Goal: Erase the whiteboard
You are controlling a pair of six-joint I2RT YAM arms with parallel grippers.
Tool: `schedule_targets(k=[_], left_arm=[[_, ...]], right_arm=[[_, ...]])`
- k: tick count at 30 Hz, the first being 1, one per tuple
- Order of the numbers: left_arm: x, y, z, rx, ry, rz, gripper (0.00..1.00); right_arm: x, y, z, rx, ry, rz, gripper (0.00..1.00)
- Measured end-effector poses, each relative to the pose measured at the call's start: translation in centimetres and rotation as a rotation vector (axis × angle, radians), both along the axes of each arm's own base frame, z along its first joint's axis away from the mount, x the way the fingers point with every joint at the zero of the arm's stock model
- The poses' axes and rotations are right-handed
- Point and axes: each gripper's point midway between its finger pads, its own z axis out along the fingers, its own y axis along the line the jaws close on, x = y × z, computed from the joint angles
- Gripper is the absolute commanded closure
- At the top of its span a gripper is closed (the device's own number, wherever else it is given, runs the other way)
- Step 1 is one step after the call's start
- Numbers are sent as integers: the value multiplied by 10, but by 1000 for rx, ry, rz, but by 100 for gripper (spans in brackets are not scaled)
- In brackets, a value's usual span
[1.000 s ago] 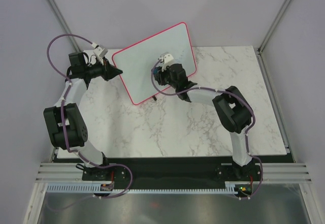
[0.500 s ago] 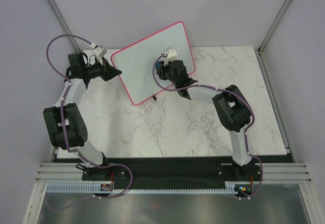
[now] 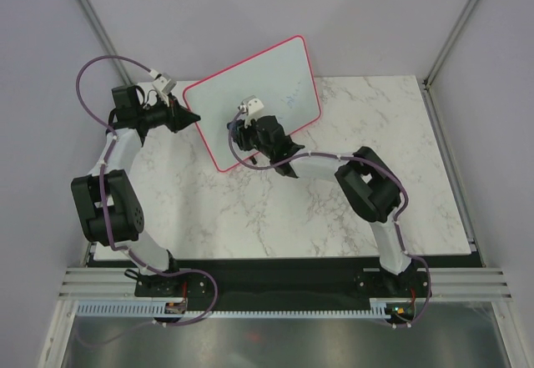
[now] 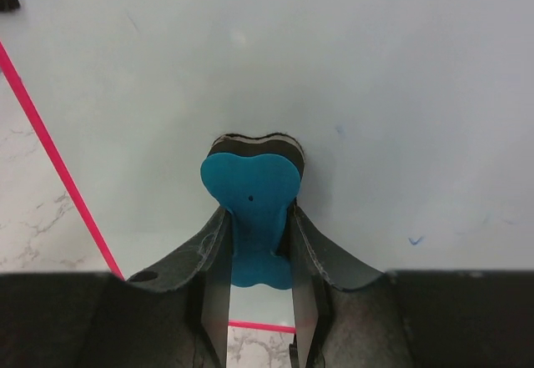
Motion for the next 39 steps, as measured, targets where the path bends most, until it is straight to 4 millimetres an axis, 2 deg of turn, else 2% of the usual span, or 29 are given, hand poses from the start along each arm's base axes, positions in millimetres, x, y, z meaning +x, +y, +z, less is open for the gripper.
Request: schedule_targets(k=[3,5,8,10,13,15,17,18,21,23,29,32,34,36,39], left_arm=[[0,0,0,0,1,1,98],[0,0,0,1,2,2,98],[0,0,0,1,1,0,98],[0,0,-1,4,2,3,98],[1,0,-2,6,6,8,98],[1,0,-2,5,6,6,98],[1,0,-2,5,8,7,98],[0,0,-3,5,11,7,98],[0,0,-3,4,15,8,98],[0,0,-3,4,17,8,98],[-1,-2,-1,1,11,-3,98],[-1,-5,2,5,-4,-19,98],[-1,-6,2,7,-7,-22,98],[-1,-6,2,8,-6,-23,98],[-1,-6,2,10,-7,-22,98]], right_arm=[[7,2,9,-36,-3,-30,100],[15,2,23,-33,-21,-64,100],[31,-8,38,-3,-28,-126,100],[42,-20,39,32,-4,-158,100],[59,-51,32,77,33,-224,100],[67,-78,18,83,57,-276,100],[67,-95,1,80,92,-305,100],[68,-98,-1,82,96,-311,100],[63,-93,-3,79,95,-316,100],[54,-81,-5,80,92,-299,100],[0,-21,-16,53,110,-150,100],[-23,2,-18,41,117,-83,100],[-27,4,-21,32,123,-78,100],[-23,-2,-28,23,141,-96,100],[-12,-27,-42,36,188,-145,100]])
